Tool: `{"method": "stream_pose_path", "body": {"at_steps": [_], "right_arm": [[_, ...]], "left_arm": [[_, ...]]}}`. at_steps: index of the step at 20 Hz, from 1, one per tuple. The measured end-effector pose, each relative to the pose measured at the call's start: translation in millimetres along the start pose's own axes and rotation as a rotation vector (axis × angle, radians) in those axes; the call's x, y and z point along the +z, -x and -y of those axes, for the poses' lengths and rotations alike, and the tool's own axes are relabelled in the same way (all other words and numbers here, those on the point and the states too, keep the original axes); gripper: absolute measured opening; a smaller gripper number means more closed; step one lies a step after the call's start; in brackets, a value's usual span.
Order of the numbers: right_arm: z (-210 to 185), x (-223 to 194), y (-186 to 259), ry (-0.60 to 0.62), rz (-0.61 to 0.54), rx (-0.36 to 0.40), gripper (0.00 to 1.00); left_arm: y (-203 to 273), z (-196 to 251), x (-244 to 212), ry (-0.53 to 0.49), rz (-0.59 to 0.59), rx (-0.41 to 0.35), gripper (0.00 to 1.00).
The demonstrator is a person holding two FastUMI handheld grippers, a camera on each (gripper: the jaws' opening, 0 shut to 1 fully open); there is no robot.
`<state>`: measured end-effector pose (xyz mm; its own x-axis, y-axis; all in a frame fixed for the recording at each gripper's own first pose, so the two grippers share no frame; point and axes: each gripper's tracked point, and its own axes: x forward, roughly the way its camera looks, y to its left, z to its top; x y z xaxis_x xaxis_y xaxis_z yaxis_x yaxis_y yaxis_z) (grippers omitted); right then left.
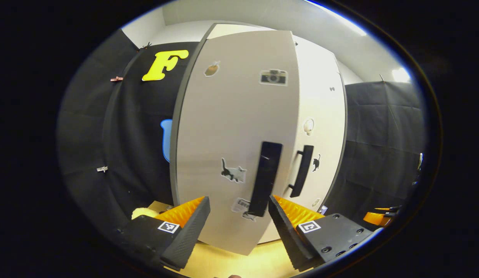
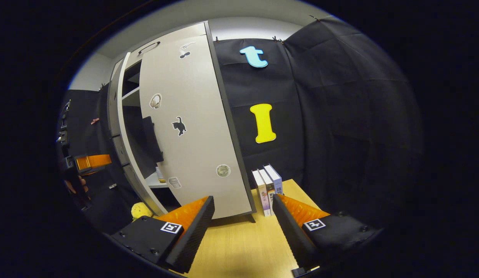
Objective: Grab one shoe with the right hand and put it into the shoe cabinet, grab the other shoe with the left hand and put it into the shoe cabinet; then close the right door with the right hand and the left door with the left hand.
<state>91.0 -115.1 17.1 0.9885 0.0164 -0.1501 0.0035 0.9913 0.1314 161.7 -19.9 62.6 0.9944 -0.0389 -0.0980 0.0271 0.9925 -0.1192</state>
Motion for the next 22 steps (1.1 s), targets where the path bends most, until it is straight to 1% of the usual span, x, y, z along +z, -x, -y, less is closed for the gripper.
{"method": "stream_pose_path", "body": {"at_steps": [3,6,9,12,15,17,18,20,22], "right_arm": [[20.2,-1.8,0.2,-0.007,-0.010,0.018,0.98],[34.3,-8.8,-4.9,0.022,-0.030,0.062,0.98],[38.1,0.7,-10.3,0.103,-0.013,0.132,0.98],[27.7,16.8,-4.1,0.139,0.037,0.187,0.98],[11.9,18.6,10.0,0.109,0.069,0.195,0.98],[-0.9,11.6,20.1,0.079,0.059,0.193,0.98],[-5.7,7.1,26.0,0.069,0.050,0.188,0.98],[-14.9,-0.5,40.7,0.053,0.032,0.174,0.98],[-21.1,-6.5,56.2,0.048,0.028,0.156,0.98]], "left_arm": [[8.1,17.0,-24.9,-0.063,-0.011,0.043,0.95],[23.6,32.6,-52.4,-0.030,-0.040,0.078,0.96],[48.8,36.3,-54.3,-0.022,-0.017,0.148,0.96],[72.8,38.8,-44.6,-0.060,0.032,0.192,0.95],[95.1,38.5,-39.8,-0.099,0.065,0.212,0.94],[107.0,32.9,-42.3,-0.138,0.062,0.236,0.95],[111.1,28.9,-41.9,-0.159,0.063,0.241,0.94],[114.7,27.5,-47.8,-0.165,0.054,0.214,0.95],[123.0,21.9,-46.9,-0.142,0.065,0.181,0.95]]}}
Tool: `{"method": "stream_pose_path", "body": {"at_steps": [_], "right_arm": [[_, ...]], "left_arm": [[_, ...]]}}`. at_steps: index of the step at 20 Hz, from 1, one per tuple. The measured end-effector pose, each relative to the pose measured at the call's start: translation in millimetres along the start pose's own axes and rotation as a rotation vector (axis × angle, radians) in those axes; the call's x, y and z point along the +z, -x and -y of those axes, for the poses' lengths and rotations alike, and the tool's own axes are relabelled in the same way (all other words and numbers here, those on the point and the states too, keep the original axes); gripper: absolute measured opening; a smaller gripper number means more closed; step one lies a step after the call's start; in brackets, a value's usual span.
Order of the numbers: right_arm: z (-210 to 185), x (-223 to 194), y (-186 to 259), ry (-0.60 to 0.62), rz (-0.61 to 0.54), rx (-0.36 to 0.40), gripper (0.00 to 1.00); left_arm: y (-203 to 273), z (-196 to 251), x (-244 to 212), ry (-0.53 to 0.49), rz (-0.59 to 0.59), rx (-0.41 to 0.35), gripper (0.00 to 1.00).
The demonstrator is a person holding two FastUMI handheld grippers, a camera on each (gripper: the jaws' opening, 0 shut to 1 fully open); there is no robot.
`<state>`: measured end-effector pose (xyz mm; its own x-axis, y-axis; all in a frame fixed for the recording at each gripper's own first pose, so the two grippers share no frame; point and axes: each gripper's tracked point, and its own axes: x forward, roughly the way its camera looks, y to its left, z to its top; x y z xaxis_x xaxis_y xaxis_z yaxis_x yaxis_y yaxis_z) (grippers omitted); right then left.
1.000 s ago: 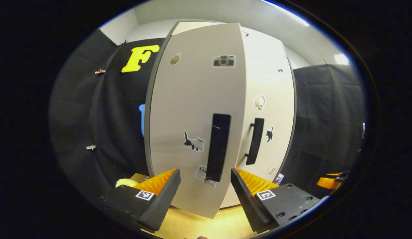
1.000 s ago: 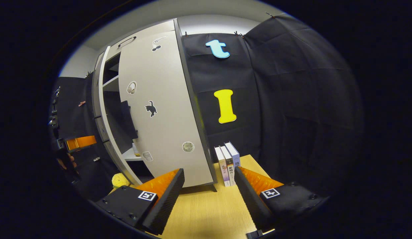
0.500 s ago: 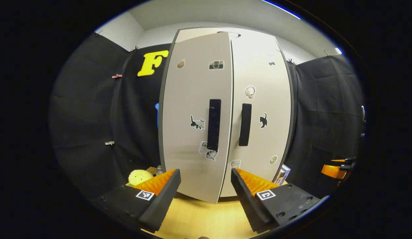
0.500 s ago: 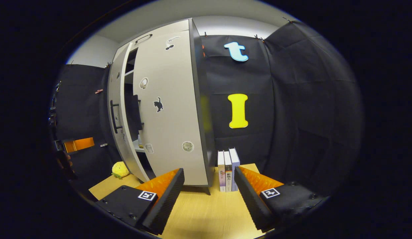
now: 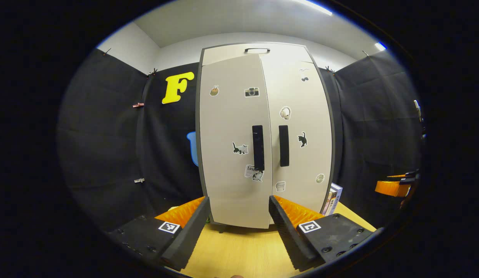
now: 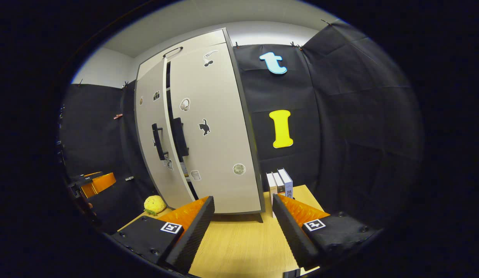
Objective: Grab one shoe with the right hand and put it into the shoe cabinet, grab the other shoe with the left hand and put it into the shoe cabinet; then close the right door with the right hand and the left door with the left hand.
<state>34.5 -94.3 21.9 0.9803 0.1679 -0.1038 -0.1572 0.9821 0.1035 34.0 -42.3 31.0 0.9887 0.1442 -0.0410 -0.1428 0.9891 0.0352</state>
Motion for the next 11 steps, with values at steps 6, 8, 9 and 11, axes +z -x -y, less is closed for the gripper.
{"method": "stream_pose_path", "body": {"at_steps": [6,8,9,11], "right_arm": [[-25.6,-11.2,38.4,-0.007,0.014,-0.051,1.00],[-35.1,-18.6,48.0,-0.006,0.008,-0.054,0.98],[-40.0,-21.2,54.2,-0.008,0.008,-0.052,0.98],[-43.7,-24.8,65.8,0.001,0.012,-0.064,0.98]], "left_arm": [[25.4,-21.4,-7.1,-0.001,0.015,-0.026,0.95],[37.1,-26.3,-17.3,0.003,0.009,-0.035,0.95],[39.5,-26.8,-22.4,0.016,0.005,-0.047,0.95],[45.7,-30.4,-33.6,0.030,-0.005,-0.061,0.95]]}}
